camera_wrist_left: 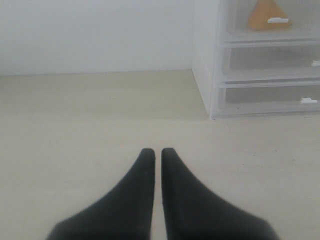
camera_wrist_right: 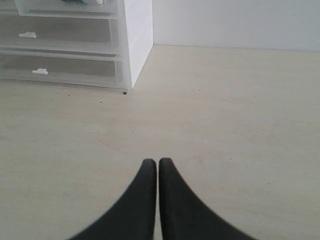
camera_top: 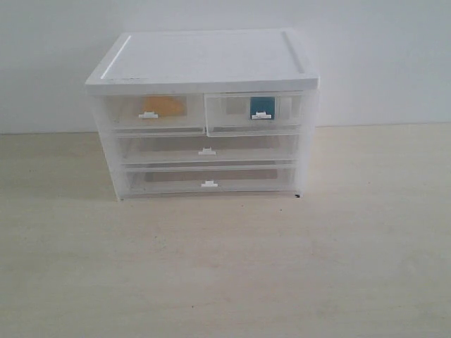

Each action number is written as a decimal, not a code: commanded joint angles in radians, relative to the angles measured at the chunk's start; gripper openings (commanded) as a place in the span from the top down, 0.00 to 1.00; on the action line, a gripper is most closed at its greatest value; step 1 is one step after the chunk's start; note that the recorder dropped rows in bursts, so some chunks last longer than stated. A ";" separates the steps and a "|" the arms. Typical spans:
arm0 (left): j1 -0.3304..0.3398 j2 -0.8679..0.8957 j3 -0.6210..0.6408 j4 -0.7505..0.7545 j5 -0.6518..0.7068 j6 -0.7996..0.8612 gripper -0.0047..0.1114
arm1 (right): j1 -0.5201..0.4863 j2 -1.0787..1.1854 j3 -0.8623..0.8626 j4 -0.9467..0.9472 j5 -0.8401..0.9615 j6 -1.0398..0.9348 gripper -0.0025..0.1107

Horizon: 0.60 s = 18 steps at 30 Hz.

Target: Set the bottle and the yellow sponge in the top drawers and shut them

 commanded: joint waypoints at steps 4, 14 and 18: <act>0.004 -0.004 0.004 -0.008 0.004 0.007 0.92 | -0.002 -0.005 0.000 -0.005 -0.011 0.000 0.98; 0.004 -0.004 0.004 -0.008 0.004 0.007 0.92 | -0.002 -0.005 0.000 -0.005 -0.011 0.000 0.98; 0.004 -0.004 0.004 -0.008 0.006 0.014 0.92 | -0.002 -0.005 0.000 -0.005 -0.011 0.000 0.98</act>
